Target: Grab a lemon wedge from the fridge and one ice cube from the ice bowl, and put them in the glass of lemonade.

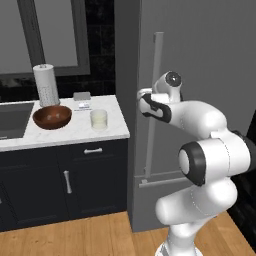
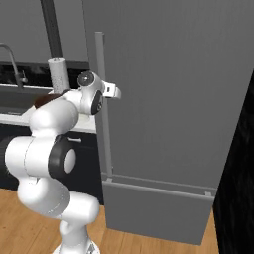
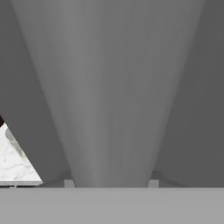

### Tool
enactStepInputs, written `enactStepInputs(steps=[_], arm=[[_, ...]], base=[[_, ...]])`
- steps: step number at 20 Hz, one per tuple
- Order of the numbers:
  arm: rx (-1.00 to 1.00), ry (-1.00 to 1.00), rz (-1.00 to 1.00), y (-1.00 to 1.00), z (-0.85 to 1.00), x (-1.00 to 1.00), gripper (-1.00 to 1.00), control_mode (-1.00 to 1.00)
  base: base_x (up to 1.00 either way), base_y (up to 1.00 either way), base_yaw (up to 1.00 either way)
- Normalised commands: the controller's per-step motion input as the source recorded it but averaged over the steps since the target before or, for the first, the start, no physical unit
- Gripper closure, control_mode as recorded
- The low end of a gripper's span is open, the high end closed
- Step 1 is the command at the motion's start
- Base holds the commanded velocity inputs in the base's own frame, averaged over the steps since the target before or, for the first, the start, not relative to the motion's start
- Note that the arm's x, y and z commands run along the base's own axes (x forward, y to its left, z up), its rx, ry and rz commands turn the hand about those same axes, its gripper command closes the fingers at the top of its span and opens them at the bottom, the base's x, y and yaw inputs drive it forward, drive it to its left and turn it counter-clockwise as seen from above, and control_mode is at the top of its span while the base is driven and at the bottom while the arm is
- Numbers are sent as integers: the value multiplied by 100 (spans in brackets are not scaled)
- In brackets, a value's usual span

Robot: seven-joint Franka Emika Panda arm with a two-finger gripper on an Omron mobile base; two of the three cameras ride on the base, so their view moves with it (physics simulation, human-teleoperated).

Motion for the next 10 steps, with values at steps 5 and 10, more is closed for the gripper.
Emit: enactStepInputs(steps=[5,10], arm=[[1,-12,-5,-44,6,-76,100,-100],[4,-18,-12,-75,32,-100,100,-100]], base=[[0,0,0],[0,0,0]])
